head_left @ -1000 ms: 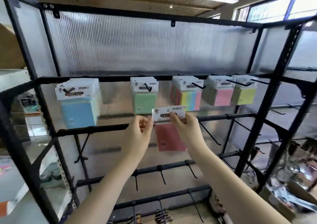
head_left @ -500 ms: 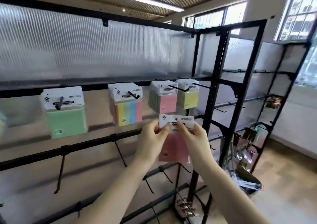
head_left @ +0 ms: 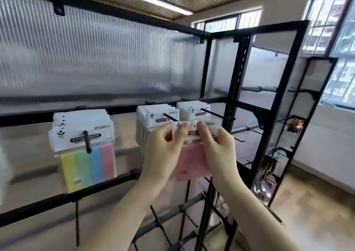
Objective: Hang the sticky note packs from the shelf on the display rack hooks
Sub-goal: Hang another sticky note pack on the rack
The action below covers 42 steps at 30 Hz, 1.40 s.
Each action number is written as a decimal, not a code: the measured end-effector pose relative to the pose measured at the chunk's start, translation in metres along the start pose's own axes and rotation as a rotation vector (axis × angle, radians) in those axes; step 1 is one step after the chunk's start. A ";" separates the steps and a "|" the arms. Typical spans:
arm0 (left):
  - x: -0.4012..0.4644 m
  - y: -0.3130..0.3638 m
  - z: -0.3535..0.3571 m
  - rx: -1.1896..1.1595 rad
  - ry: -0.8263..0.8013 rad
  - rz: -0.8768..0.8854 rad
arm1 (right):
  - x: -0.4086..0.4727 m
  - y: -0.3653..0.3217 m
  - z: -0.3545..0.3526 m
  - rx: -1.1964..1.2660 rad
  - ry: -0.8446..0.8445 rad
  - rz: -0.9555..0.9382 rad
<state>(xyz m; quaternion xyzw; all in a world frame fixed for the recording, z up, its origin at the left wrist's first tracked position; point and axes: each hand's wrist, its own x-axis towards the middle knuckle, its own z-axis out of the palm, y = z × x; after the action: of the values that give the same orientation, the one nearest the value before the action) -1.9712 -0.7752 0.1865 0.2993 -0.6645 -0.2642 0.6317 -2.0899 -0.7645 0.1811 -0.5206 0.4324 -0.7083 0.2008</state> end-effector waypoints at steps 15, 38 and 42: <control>0.002 -0.044 -0.006 0.213 0.362 0.088 | 0.028 0.042 0.023 0.103 -0.202 -0.030; -0.025 -0.065 0.006 0.678 0.400 -0.028 | 0.031 0.092 0.018 -0.242 -0.517 0.127; -0.051 -0.053 0.003 0.740 0.406 -0.176 | 0.016 0.098 -0.002 -0.382 -0.666 0.276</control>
<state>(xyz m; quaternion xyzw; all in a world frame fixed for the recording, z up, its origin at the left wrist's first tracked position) -1.9694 -0.7738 0.1128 0.6070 -0.5489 0.0033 0.5747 -2.1142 -0.8283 0.1096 -0.6864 0.5335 -0.3742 0.3227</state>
